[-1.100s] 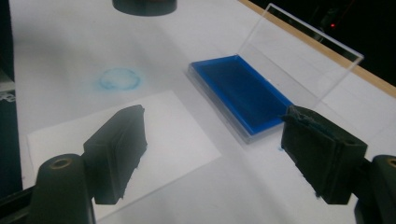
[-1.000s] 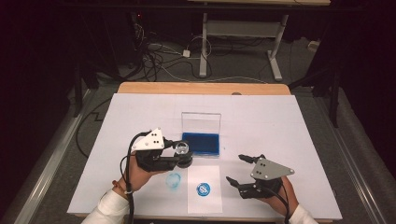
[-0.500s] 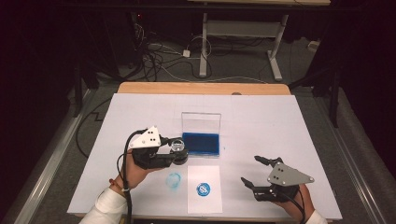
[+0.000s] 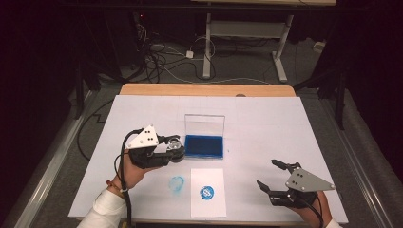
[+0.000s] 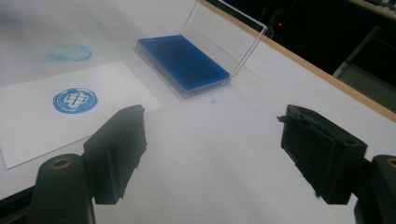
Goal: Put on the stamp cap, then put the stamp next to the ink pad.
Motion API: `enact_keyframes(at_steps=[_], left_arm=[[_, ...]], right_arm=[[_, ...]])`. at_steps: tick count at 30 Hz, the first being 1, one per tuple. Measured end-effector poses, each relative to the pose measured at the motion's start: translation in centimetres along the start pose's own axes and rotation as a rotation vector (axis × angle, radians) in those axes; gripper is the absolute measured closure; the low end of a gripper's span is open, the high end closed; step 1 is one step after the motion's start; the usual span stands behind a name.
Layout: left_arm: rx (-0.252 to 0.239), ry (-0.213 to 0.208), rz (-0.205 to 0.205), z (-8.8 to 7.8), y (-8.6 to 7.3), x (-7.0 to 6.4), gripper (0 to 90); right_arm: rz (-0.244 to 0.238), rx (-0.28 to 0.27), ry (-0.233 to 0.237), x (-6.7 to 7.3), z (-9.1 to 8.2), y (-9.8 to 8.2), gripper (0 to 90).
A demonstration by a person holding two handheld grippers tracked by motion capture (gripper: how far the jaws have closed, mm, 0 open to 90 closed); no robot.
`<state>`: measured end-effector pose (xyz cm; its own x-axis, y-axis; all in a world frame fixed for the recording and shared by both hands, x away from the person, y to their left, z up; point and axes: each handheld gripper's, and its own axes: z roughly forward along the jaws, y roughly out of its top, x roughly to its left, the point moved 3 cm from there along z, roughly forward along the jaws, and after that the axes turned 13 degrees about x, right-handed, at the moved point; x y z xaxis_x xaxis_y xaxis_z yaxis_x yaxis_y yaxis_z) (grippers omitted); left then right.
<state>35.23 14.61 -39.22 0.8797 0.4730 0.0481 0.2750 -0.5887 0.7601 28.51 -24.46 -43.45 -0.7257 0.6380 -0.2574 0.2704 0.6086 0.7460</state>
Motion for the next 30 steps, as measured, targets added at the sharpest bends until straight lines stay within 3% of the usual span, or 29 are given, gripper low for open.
enact_keyframes(at_steps=[8,11,18,23,30], left_arm=[[-0.013,0.035,-0.036,-0.6,-0.2,1.7,53.5],[0.009,0.037,-0.047,-0.3,-0.5,2.6,53.5],[0.068,0.037,-0.062,1.3,-0.7,4.1,53.5],[0.091,0.024,-0.095,2.7,-1.0,5.0,53.6],[0.139,0.054,-0.117,4.4,-1.6,6.3,53.5]], right_arm=[[0.035,0.003,-0.017,-0.9,-0.5,-0.7,22.2],[0.042,0.004,-0.020,-1.1,-0.4,-0.8,22.1],[0.030,0.017,-0.011,-0.9,0.2,-0.7,22.3],[0.023,0.034,-0.008,-0.8,0.5,-1.0,22.2],[0.020,0.034,-0.012,-0.7,0.4,-1.0,22.3]])
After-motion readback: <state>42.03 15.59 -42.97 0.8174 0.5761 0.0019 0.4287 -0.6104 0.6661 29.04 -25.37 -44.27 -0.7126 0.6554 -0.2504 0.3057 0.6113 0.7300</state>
